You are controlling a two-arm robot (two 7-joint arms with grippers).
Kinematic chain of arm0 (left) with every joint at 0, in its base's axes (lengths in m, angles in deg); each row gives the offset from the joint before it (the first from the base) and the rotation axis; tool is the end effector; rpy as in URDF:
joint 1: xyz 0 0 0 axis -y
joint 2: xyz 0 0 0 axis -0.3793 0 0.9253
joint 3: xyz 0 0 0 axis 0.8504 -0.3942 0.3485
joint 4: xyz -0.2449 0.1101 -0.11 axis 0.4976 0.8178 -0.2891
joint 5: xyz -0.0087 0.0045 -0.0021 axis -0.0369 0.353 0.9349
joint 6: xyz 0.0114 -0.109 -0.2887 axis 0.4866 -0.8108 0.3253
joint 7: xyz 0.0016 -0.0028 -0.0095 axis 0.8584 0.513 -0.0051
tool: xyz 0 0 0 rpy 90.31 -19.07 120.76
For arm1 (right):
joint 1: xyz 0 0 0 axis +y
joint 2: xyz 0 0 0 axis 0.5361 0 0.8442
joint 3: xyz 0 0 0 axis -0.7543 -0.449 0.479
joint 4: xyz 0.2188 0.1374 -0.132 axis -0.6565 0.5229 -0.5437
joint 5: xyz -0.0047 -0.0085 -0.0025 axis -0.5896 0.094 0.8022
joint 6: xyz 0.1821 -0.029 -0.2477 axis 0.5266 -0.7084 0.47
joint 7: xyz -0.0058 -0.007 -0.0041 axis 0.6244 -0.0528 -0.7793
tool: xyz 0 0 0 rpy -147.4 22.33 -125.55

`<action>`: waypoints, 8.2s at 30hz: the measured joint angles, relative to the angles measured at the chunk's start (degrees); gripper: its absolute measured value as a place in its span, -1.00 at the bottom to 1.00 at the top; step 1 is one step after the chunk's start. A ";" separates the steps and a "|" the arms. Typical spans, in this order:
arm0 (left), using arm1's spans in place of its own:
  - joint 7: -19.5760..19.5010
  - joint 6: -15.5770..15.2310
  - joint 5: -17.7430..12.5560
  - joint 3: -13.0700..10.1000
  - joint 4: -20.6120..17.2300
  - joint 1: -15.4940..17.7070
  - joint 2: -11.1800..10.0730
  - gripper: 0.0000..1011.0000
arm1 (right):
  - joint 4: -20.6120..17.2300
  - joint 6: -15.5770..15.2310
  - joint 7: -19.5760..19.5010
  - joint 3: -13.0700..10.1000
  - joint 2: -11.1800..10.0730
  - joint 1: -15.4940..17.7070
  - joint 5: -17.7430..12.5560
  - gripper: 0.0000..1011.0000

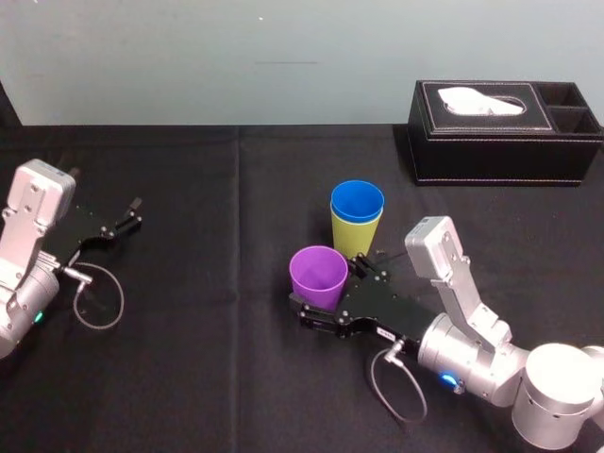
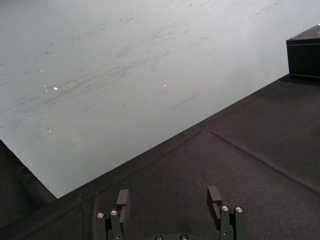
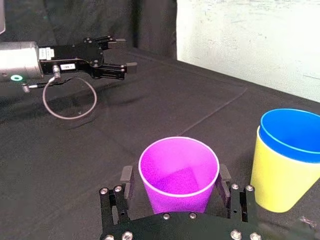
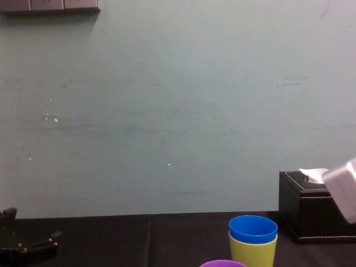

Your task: Stack the three plastic cups sequentially using one hand.

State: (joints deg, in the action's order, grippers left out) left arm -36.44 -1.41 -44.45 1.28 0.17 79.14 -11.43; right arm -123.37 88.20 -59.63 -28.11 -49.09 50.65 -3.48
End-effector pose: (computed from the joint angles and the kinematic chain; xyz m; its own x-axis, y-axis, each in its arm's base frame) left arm 0.3581 0.0827 -0.3024 0.2924 0.8802 0.3738 -0.9552 0.2873 0.0705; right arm 0.3345 0.0084 -0.3181 0.7551 -0.6538 0.0489 0.6531 0.7436 -0.1431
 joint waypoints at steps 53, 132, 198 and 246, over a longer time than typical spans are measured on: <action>0.00 0.00 0.00 0.00 0.00 0.00 0.00 1.00 | -4.34 -3.33 0.28 -0.63 -1.27 -0.01 -0.53 0.45; 0.00 0.00 0.00 0.00 0.00 0.00 0.00 1.00 | 3.38 -9.79 -2.32 -2.53 -0.63 -13.35 -3.75 0.45; 0.00 0.00 0.00 0.00 0.00 0.00 0.00 1.00 | 3.81 -7.53 -1.88 -2.90 -0.27 -11.48 -2.70 0.99; 0.00 0.00 0.00 0.00 0.00 0.00 0.00 1.00 | -1.96 -0.99 -22.61 -16.71 6.41 2.92 5.22 0.99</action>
State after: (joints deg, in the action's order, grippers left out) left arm -36.44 -1.41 -44.45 1.28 0.17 79.14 -11.43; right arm -125.33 87.21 -82.24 -44.82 -42.68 53.57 1.74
